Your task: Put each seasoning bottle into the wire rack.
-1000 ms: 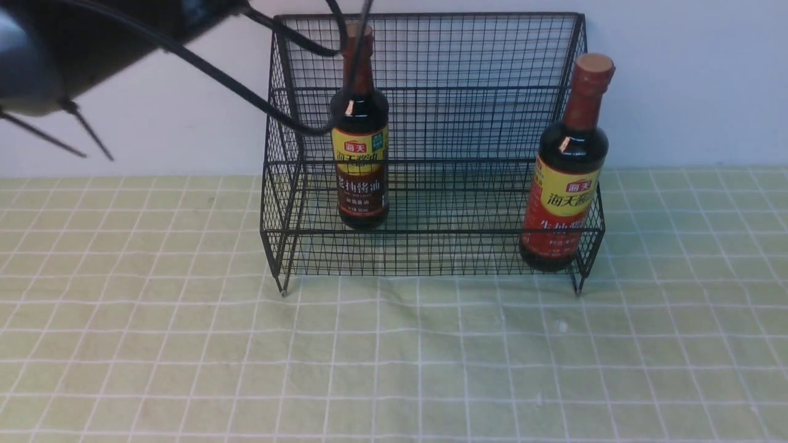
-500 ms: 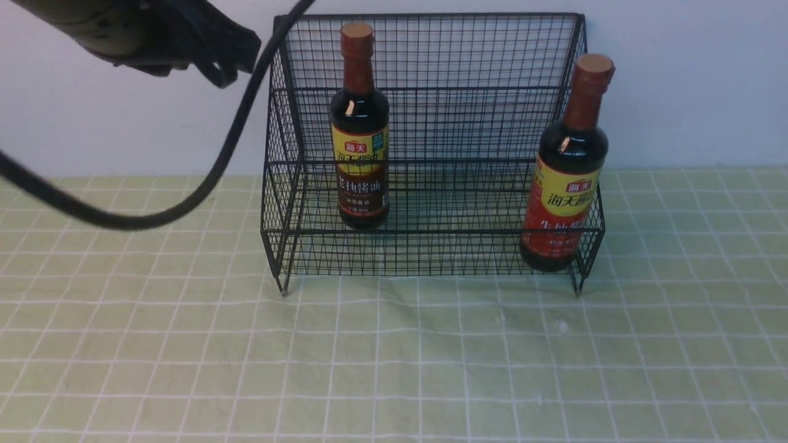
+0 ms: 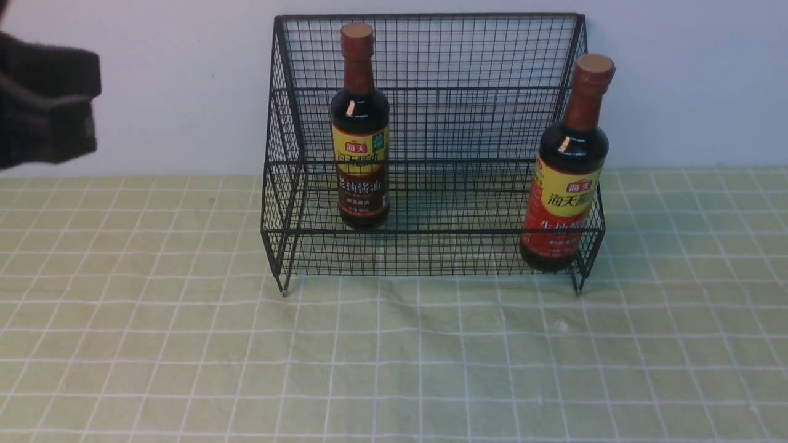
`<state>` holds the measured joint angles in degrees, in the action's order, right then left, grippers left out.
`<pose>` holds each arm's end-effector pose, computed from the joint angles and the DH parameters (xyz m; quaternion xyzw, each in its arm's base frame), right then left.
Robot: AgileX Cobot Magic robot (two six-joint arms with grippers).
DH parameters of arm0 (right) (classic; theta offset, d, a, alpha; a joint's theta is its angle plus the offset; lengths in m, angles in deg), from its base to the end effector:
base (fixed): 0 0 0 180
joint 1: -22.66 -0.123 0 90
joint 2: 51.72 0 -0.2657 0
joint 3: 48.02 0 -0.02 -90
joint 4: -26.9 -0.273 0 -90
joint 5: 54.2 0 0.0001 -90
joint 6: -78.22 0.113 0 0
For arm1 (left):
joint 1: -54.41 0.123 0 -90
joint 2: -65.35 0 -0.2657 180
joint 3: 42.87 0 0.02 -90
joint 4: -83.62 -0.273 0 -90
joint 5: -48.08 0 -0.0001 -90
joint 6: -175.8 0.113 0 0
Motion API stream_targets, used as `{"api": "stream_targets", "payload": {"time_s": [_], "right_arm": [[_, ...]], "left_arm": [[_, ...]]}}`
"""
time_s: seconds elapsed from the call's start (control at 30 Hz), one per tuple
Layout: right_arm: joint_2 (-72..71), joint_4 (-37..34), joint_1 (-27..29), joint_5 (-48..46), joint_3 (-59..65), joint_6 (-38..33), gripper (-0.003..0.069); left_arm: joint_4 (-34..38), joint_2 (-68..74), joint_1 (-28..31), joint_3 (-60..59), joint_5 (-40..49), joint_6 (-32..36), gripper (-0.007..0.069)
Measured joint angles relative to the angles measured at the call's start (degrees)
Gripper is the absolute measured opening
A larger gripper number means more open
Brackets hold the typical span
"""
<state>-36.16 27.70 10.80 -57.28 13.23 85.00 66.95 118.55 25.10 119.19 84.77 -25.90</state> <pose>0.1141 0.0239 0.2958 -0.0326 0.6412 0.1186 0.7574 0.1833 -0.0807 0.4109 0.0959 0.7950 -0.1260 0.5856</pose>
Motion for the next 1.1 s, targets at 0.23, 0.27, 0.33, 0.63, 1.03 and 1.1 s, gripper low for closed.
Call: {"api": "stream_targets", "payload": {"time_s": [0.23,0.27,0.33,0.63,1.03,1.1], "right_arm": [[0.0,0.0,0.0,0.0,0.0,-0.1,-0.0014],[0.0,0.0,0.0,0.0,0.0,-0.1,-0.0014],[0.0,0.0,0.0,-0.1,0.0,-0.1,-0.0014],[0.0,0.0,0.0,-0.1,0.0,-0.1,-0.0014],[0.0,0.0,0.0,-0.1,0.0,-0.1,-0.0014],[0.0,0.0,0.0,-0.1,0.0,-0.1,-0.0014]], "left_arm": [[0.0,-12.0,0.0,-6.6,-1.4,-2.7,-0.0006],[0.0,-12.6,0.0,-6.6,-1.3,-2.7,-0.0006],[0.0,-13.6,0.0,-6.6,-1.1,-2.7,-0.0006],[-1.3,-14.2,0.0,-6.8,-0.7,-0.5,-0.0006],[16.7,-31.9,15.8,-34.4,-13.3,23.8,-0.0006],[19.6,-35.6,18.9,-39.5,-15.6,26.9,-0.0006]]}}
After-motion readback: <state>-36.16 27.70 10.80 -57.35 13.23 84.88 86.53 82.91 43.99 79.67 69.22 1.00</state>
